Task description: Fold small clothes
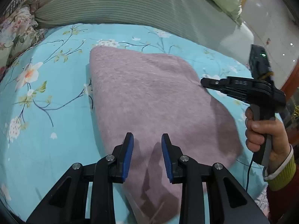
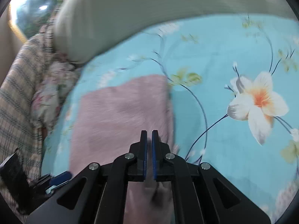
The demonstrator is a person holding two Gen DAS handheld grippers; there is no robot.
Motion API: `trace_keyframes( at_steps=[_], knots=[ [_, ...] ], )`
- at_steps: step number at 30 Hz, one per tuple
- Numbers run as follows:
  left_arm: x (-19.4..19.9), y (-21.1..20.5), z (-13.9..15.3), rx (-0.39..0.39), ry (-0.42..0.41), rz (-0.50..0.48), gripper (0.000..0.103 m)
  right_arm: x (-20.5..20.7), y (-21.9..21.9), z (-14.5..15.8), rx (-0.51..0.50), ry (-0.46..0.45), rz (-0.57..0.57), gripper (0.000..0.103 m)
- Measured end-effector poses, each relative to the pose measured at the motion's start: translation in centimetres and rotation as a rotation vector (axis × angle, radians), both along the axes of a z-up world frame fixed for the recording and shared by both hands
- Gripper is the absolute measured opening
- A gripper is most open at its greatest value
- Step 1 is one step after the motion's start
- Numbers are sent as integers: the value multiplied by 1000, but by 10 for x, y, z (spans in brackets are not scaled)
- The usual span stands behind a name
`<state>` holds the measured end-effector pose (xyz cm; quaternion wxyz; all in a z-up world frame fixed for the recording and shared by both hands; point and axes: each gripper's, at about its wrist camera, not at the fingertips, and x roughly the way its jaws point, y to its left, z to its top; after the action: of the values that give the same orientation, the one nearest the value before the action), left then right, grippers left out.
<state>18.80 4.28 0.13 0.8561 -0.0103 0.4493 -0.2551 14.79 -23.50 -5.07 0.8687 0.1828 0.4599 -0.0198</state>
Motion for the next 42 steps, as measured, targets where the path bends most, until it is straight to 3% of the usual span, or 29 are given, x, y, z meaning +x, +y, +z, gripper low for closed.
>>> trace_keyframes(
  at_steps=[3,6,9,11,15,21,26,29,31,33,37,42],
  knots=[
    [-24,4,4,-38,8,-35,31,-34,21,11,6,-11,59,6],
    [-48,3,-1,-46,28,-59,32,-70,29,0,-9,30,69,6],
    [-63,-3,-23,38,38,-55,33,-94,18,-28,-75,122,19,6],
    [-67,-1,-32,56,34,-49,32,-105,6,-38,-11,105,-16,5],
    [-69,0,-31,54,29,-19,33,-109,2,-36,-10,98,-43,5],
    [-74,-3,-29,80,13,14,33,-113,25,-28,-112,100,-14,5],
    [-78,1,-26,67,29,52,33,-123,28,-23,-112,104,-11,6],
    [-87,4,-17,76,8,73,40,-129,34,-15,-123,100,-3,6],
    [-95,9,-11,87,-11,97,54,-133,40,-10,-120,91,1,7],
    [-100,14,-8,104,-19,130,58,-138,47,-5,-114,85,12,9],
    [-105,27,-4,145,-17,196,63,-147,61,1,-119,68,38,31],
    [-108,36,-3,235,-31,274,68,-157,71,5,-131,59,46,33]
  ],
)
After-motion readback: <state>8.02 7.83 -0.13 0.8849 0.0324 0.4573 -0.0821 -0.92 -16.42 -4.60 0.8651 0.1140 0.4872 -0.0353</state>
